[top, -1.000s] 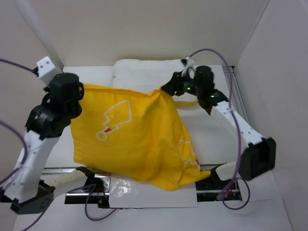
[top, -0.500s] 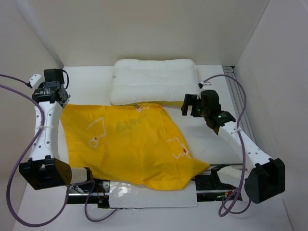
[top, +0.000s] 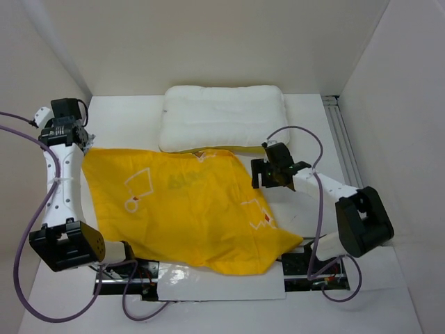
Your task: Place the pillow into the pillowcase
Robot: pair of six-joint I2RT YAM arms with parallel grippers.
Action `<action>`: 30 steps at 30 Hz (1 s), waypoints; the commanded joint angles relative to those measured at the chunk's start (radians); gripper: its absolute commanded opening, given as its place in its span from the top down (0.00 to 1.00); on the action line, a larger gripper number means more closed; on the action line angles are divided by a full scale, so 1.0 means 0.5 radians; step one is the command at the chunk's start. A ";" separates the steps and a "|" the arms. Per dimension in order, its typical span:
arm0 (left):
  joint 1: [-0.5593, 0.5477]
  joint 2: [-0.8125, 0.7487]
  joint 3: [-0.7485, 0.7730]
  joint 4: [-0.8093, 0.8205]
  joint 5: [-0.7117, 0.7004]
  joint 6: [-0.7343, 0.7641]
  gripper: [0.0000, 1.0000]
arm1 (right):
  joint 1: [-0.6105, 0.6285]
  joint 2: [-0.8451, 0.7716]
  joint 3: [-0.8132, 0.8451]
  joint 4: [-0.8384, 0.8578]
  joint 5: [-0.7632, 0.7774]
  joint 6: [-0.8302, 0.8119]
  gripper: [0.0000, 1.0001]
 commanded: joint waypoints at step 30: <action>0.046 -0.051 -0.081 0.303 0.220 0.160 1.00 | 0.342 0.861 0.492 1.129 0.712 0.452 0.31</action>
